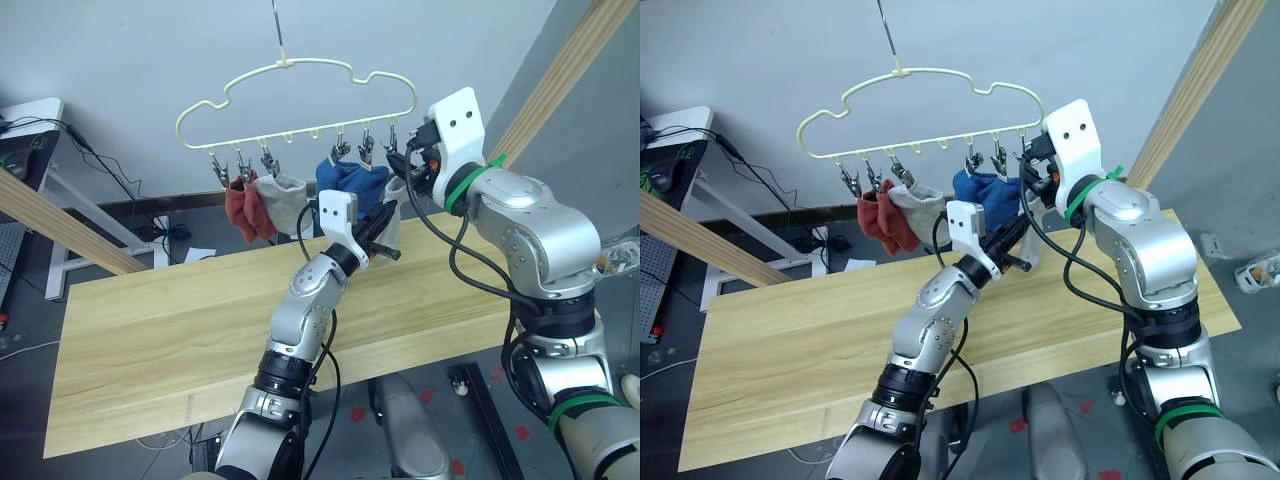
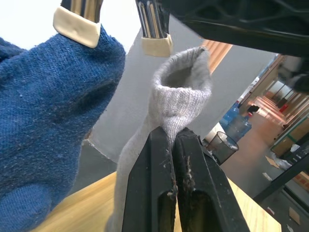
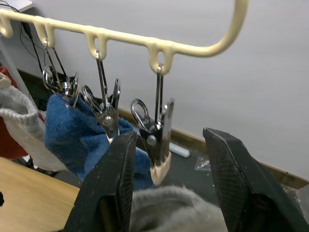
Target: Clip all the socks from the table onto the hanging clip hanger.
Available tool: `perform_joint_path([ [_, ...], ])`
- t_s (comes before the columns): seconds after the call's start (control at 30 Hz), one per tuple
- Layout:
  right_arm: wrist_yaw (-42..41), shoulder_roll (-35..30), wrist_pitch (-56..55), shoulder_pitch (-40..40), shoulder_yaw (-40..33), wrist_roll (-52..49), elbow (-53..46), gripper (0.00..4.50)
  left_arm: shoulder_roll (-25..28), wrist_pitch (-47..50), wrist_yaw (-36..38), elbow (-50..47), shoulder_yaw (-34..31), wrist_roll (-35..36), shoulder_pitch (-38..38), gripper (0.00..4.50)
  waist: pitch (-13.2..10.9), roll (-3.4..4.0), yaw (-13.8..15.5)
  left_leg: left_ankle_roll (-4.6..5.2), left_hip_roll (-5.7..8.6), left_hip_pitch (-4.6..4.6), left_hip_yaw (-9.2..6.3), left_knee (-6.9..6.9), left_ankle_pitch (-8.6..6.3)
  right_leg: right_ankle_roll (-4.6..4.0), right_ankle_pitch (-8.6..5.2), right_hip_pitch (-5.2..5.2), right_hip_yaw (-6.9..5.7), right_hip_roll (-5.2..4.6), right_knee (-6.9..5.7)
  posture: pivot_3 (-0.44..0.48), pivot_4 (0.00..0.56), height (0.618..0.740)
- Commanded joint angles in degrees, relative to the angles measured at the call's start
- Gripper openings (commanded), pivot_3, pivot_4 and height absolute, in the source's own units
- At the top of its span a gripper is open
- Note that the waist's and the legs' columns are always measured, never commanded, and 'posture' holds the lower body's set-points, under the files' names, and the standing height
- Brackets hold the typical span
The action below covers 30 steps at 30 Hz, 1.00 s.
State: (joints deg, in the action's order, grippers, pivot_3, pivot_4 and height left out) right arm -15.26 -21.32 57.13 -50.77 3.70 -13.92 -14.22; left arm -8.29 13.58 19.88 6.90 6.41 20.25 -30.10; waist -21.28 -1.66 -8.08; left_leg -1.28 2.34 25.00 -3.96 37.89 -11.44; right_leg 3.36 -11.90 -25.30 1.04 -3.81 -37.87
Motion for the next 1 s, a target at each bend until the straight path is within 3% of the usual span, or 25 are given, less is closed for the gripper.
perform_joint_path([
  [0.03, 0.1, 0.5, -2.9, -1.8, 0.6, 1.6, 0.3, 2.27, -0.9, -0.9, 0.6, -2.5, 0.6, -0.1, -0.7, 0.00, 0.0, 0.00, 0.0, 0.00, 0.00, 0.00, 0.00, 0.00, 0.00, 0.00, 0.00, 0.00, 0.00, 0.00, 0.00, -0.262, 0.308, 0.740],
  [1.0, 2.7, 5.7, -7.6, -2.3, 2.6, 10.1, 3.9, 2.27, -0.8, -0.9, 0.6, -2.5, 0.7, -0.3, -0.6, 0.00, 0.0, 0.00, -0.1, 0.00, -0.01, 0.00, -0.01, -0.02, 0.00, 0.13, -0.08, -0.01, 0.00, 0.01, 0.02, -0.262, 0.319, 0.740],
])
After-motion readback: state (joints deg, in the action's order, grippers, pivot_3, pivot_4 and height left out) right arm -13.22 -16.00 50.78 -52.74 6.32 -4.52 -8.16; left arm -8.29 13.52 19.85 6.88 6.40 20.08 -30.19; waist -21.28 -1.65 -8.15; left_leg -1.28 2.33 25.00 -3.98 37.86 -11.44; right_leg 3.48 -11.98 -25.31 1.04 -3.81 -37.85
